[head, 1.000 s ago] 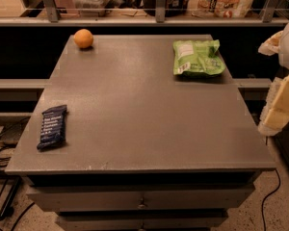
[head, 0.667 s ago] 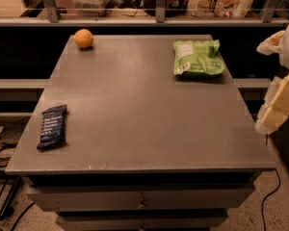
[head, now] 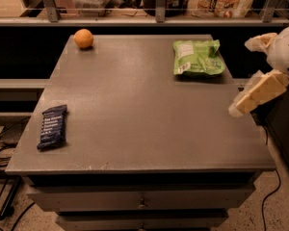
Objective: Move green rice chip bag near rxbar blueberry
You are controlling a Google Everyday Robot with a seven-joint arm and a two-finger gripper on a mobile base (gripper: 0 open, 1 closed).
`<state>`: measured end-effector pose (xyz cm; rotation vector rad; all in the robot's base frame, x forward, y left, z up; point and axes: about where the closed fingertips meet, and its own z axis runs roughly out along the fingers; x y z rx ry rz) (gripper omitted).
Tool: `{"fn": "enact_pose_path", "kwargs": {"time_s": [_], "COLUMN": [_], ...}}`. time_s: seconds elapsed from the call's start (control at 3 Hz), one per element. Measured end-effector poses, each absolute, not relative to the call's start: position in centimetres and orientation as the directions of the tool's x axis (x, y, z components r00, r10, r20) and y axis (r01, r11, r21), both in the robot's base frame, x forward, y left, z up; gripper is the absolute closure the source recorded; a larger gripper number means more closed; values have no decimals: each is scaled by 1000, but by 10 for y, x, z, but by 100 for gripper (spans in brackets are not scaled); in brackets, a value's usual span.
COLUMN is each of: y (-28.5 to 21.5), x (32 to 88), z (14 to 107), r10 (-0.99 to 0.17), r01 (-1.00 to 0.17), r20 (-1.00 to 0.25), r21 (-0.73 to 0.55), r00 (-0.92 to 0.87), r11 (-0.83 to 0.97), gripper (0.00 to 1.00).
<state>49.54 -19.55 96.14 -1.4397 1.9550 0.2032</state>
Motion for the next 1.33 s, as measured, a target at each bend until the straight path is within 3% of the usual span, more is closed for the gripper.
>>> {"fn": "enact_pose_path", "kwargs": {"time_s": [0.67, 1.33], "y": [-202, -233], "x": [517, 609], "z": [961, 952], "r10": [-757, -654], "r01": [-852, -719], "r20": [-628, -718], "r21": [-284, -322], "r00": [-180, -239], "r11": [439, 616], "gripper": [0, 0]}}
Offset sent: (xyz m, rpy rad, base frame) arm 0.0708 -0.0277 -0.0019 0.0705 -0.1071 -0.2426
